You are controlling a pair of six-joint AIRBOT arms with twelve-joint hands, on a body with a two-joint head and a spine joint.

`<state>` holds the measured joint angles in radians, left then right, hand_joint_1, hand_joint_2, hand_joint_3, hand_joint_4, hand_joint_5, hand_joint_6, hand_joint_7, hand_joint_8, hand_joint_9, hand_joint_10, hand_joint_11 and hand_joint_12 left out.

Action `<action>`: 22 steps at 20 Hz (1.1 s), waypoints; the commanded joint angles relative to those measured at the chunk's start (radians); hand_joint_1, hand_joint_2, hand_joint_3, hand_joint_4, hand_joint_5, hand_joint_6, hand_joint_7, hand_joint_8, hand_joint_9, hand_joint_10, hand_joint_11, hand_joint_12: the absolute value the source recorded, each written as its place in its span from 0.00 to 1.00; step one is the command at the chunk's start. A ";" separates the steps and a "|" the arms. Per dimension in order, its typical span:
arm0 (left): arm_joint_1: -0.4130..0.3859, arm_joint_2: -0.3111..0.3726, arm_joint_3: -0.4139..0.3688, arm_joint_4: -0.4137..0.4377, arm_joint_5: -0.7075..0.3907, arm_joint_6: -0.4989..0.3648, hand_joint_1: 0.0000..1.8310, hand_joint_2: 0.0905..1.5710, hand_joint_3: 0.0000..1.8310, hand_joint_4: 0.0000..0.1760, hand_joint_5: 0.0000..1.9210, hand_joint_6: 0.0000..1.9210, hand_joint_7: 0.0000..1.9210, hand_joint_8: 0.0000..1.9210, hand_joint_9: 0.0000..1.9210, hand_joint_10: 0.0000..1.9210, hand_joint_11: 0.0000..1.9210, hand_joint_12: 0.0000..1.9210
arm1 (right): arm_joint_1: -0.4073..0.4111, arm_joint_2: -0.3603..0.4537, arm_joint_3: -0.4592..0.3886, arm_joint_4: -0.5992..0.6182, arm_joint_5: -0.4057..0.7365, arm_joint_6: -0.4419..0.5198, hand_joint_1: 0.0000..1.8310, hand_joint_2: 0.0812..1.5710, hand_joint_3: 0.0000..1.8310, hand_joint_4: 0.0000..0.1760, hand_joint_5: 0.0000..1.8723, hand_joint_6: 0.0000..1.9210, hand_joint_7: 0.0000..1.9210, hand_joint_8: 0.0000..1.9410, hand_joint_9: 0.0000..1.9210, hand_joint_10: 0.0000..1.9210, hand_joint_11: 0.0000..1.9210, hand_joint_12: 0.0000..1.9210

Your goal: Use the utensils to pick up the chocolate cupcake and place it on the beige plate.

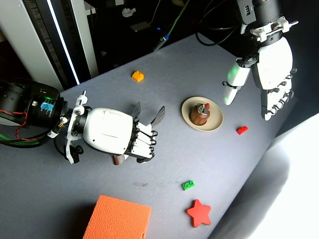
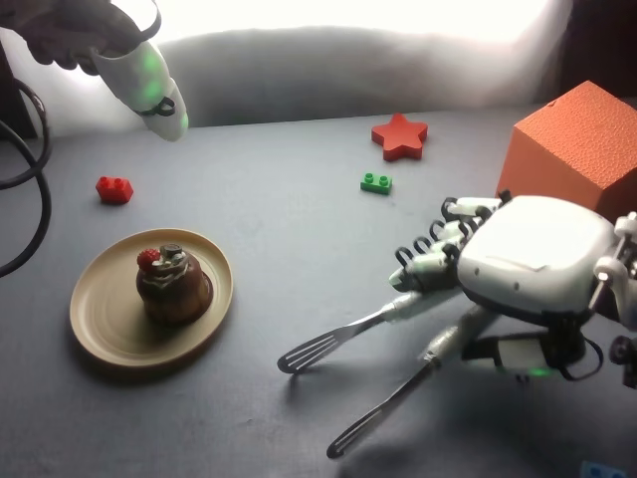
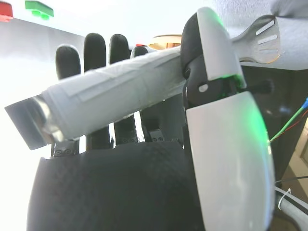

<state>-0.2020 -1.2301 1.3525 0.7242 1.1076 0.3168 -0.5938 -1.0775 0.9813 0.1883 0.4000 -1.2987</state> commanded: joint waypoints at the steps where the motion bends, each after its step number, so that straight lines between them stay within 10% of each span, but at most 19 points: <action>1: -0.012 0.009 0.002 0.066 -0.030 0.004 0.19 0.69 0.00 0.00 0.08 0.00 0.07 0.00 0.06 0.00 0.00 0.16 | 0.003 0.011 0.001 -0.012 0.114 -0.003 0.48 0.72 0.00 0.00 0.23 0.01 0.29 0.02 0.21 0.31 0.04 0.75; 5: -0.010 0.009 0.003 0.065 -0.032 0.004 0.19 0.69 0.00 0.00 0.08 0.00 0.07 0.00 0.05 0.00 0.00 0.15 | -0.022 0.020 -0.001 -0.056 0.114 -0.003 0.43 0.67 0.00 0.00 0.14 0.00 0.17 0.00 0.14 0.03 0.00 0.54; 10: 0.000 0.008 0.004 0.064 -0.039 0.006 0.19 0.69 0.00 0.00 0.08 0.00 0.07 0.00 0.05 0.00 0.00 0.13 | -0.015 0.087 -0.030 -0.107 0.130 -0.003 0.21 0.59 0.00 0.00 0.01 0.00 0.01 0.00 0.00 0.00 0.00 0.08; 22: 0.004 0.019 0.000 0.058 -0.053 0.022 0.19 0.68 0.00 0.00 0.09 0.00 0.07 0.00 0.06 0.00 0.00 0.15 | 0.268 0.328 -0.195 -0.143 -0.015 -0.005 0.06 0.54 0.00 0.00 0.00 0.00 0.00 0.00 0.00 0.00 0.00 0.05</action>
<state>-0.1944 -1.2228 1.3514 0.7177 1.0851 0.3359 -0.3172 -0.7502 0.7845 0.0463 0.2955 -1.3029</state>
